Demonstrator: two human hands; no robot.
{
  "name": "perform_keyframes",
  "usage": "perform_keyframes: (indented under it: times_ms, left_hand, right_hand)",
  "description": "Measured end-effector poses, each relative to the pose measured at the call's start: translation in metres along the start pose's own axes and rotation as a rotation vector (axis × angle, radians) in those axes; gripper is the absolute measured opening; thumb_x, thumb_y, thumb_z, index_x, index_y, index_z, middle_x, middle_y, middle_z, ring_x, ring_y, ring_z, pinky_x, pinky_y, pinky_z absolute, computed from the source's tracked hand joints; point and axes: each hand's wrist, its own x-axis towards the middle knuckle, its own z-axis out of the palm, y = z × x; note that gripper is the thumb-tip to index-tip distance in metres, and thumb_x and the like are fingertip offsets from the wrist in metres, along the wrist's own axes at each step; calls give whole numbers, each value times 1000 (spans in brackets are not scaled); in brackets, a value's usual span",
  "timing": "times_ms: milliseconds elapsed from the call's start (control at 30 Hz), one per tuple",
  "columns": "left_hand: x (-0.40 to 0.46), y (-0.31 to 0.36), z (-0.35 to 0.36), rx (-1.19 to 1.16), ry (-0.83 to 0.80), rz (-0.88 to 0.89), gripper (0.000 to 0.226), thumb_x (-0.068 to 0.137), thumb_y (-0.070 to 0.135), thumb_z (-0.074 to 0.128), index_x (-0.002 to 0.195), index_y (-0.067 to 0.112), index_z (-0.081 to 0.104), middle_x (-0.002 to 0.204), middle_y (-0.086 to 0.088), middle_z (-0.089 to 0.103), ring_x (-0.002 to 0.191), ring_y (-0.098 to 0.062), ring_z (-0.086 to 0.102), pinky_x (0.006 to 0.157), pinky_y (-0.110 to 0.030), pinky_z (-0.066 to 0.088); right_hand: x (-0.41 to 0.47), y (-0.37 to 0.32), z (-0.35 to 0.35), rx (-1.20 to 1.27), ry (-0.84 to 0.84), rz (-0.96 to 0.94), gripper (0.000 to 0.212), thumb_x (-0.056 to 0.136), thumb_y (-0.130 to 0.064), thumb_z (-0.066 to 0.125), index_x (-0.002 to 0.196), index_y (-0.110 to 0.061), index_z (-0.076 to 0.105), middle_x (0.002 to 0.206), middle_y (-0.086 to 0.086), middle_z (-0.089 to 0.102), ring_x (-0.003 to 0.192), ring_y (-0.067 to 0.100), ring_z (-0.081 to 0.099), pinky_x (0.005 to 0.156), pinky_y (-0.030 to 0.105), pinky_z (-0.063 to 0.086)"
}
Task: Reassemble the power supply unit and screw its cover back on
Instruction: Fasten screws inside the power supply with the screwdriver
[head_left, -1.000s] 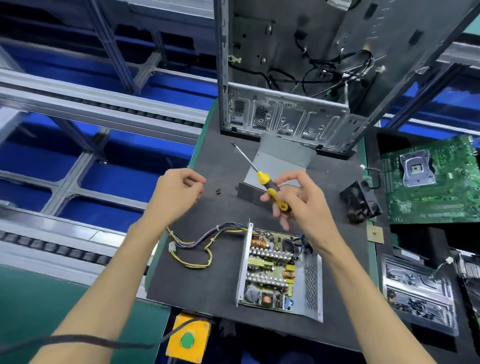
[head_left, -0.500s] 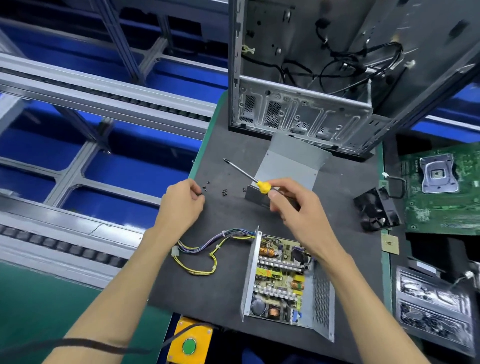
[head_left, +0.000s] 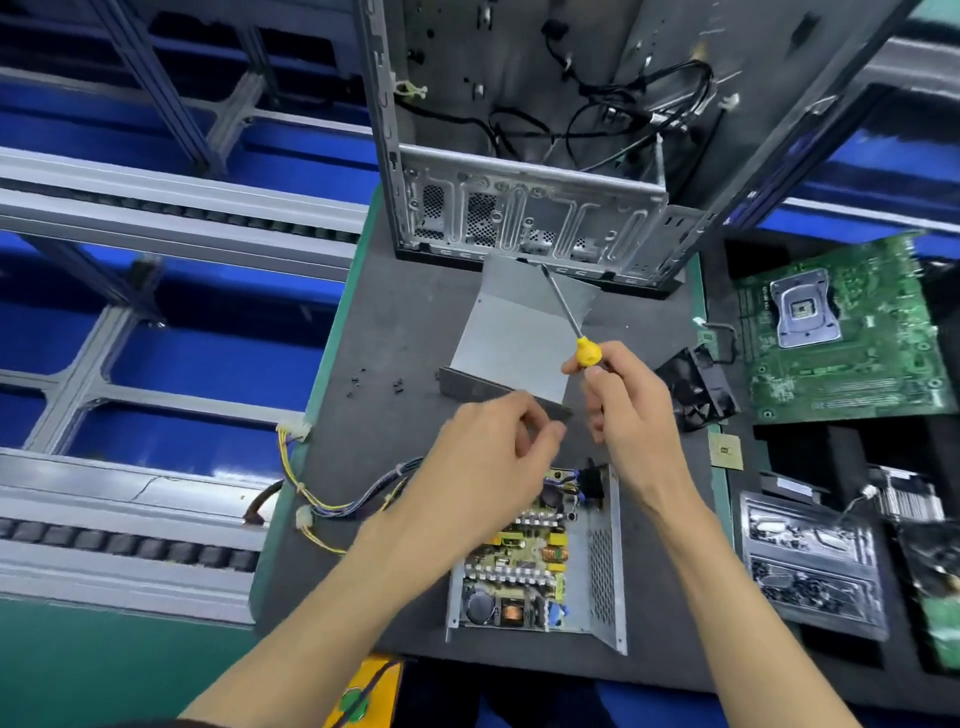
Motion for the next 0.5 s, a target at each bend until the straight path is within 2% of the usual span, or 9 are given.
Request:
perform_keyframes:
  times_ms: [33,100,167,233,400,500]
  left_hand:
    - [-1,7,10,37,-73,-25,26,97,51,53,100,28,65,72,8,65,75,-8,62,73,-35,54]
    - [-2,17,31,154,-203,-100,46,96,61,49,117,21,60,91,1,69,97,-24,63,83,-41,54]
    - [-3,23,51,244,-289,-154,63,93,68,49,128,16,53,113,-8,67,110,-32,61,87,-41,53]
    - [-5,29,66,299,-317,-172,73,91,70,52,137,13,47,124,-12,63,116,-35,60,84,-40,50]
    - [-9,38,89,369,-315,-211,63,92,56,63,129,9,44,110,-12,64,103,-35,65,72,-38,48]
    - [-13,40,96,285,-267,-290,50,93,36,66,129,13,40,106,-11,64,86,-33,70,71,-43,60]
  right_hand:
    - [-2,3,-5,1,23,6,22,90,-40,45,89,-29,64,61,-10,37,56,15,29,53,34,25]
    - [-7,9,-14,-2,67,24,23,89,-41,44,87,-25,61,61,-8,36,55,14,29,54,34,25]
    - [-12,16,-23,-3,108,48,23,88,-41,43,85,-25,60,61,-7,37,55,13,29,54,34,25]
    - [-17,22,-31,5,137,71,22,87,-42,44,83,-28,60,61,-8,40,55,12,31,55,33,27]
    - [-31,34,-43,45,145,91,20,88,-43,45,82,-31,59,61,-7,44,55,13,34,55,34,29]
    - [-38,43,-48,86,125,109,19,88,-42,45,83,-30,59,62,-8,45,54,14,32,54,34,27]
